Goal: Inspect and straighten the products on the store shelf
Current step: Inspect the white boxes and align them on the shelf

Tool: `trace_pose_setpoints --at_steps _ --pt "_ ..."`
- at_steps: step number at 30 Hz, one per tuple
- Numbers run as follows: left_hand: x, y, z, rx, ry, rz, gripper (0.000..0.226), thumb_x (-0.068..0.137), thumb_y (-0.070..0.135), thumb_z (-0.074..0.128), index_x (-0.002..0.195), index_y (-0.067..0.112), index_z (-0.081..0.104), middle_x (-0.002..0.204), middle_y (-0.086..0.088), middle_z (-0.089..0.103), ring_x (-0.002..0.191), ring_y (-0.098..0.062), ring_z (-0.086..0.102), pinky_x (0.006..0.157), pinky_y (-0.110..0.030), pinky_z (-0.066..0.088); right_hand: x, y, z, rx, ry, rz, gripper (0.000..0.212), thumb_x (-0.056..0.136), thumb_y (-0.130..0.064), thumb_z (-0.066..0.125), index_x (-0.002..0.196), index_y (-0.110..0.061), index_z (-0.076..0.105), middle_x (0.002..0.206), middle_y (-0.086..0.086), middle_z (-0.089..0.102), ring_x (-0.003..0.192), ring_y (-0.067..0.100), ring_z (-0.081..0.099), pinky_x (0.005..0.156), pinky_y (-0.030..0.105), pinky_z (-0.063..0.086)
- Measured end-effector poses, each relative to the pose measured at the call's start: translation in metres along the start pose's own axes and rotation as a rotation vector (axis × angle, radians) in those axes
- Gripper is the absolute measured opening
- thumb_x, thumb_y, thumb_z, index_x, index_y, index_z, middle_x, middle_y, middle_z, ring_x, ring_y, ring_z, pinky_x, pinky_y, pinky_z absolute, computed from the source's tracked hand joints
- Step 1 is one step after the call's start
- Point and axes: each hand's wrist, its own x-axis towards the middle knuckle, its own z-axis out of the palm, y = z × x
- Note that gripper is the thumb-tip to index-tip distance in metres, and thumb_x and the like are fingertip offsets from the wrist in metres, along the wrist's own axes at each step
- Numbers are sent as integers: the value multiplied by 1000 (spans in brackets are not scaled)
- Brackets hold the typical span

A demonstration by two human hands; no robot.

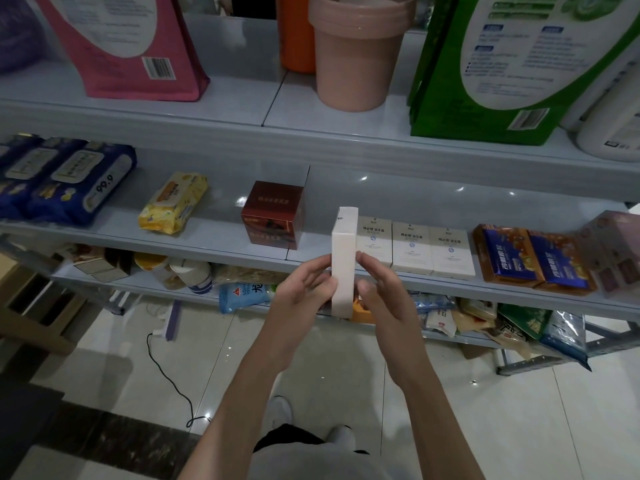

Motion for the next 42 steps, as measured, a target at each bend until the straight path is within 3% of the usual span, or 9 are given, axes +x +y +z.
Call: trace_pose_setpoints --at_steps 7,9,12,18,24,30,33,37,42 --pt "2 -4 3 11 58 5 32 102 16 58 132 26 64 124 12 71 116 -5 65 98 -27 54 2 7 -5 -60 -31 -53 41 102 -7 61 140 -21 62 141 2 62 120 13 64 91 19 53" --pt "4 -4 5 -53 118 -48 25 102 21 59 126 22 67 117 7 74 111 -13 69 99 -38 56 1 9 -6 -51 -57 -82 40 101 -10 63 140 -20 61 147 -1 57 132 16 58 97 22 53" --pt "6 -4 7 -111 176 -85 28 100 37 60 117 16 68 109 -9 74 107 -33 68 98 -51 56 1 5 -5 41 -76 -56 36 99 -1 62 134 -12 62 150 -1 55 130 10 60 92 20 55" --pt "2 0 5 -8 39 26 33 106 15 49 135 21 63 124 6 71 113 -10 67 91 -28 57 3 2 -2 17 -41 -38 39 104 -9 55 140 -24 60 142 5 61 121 4 63 89 12 51" --pt "4 -2 9 93 16 37 39 106 24 52 144 32 56 136 13 63 124 -1 59 90 -13 51 5 3 0 -55 -7 -69 41 106 -11 53 146 -22 56 144 2 57 128 1 56 92 11 50" --pt "6 -4 8 103 -4 28 41 108 25 48 147 34 52 142 10 58 127 -3 57 105 -27 50 6 8 0 -88 2 -73 40 110 -23 46 149 -28 53 147 -1 52 135 6 51 98 12 47" --pt "6 -3 7 117 -18 23 42 106 21 50 145 37 52 138 16 61 124 1 57 98 -17 50 5 8 -1 -34 -2 -38 39 109 -27 44 146 -33 55 147 -4 53 136 7 51 104 20 49" --pt "5 -1 7 109 -23 24 42 106 20 51 140 45 52 133 23 62 120 9 57 90 -8 47 4 3 1 -18 -9 -26 39 109 -18 46 144 -33 56 146 -3 54 131 2 54 96 15 50" --pt "5 0 7 41 16 7 39 107 25 50 143 36 55 122 23 68 115 5 62 90 -15 52 1 -4 3 30 23 -10 40 105 -10 53 141 -27 57 141 -6 61 115 -9 62 85 10 52"
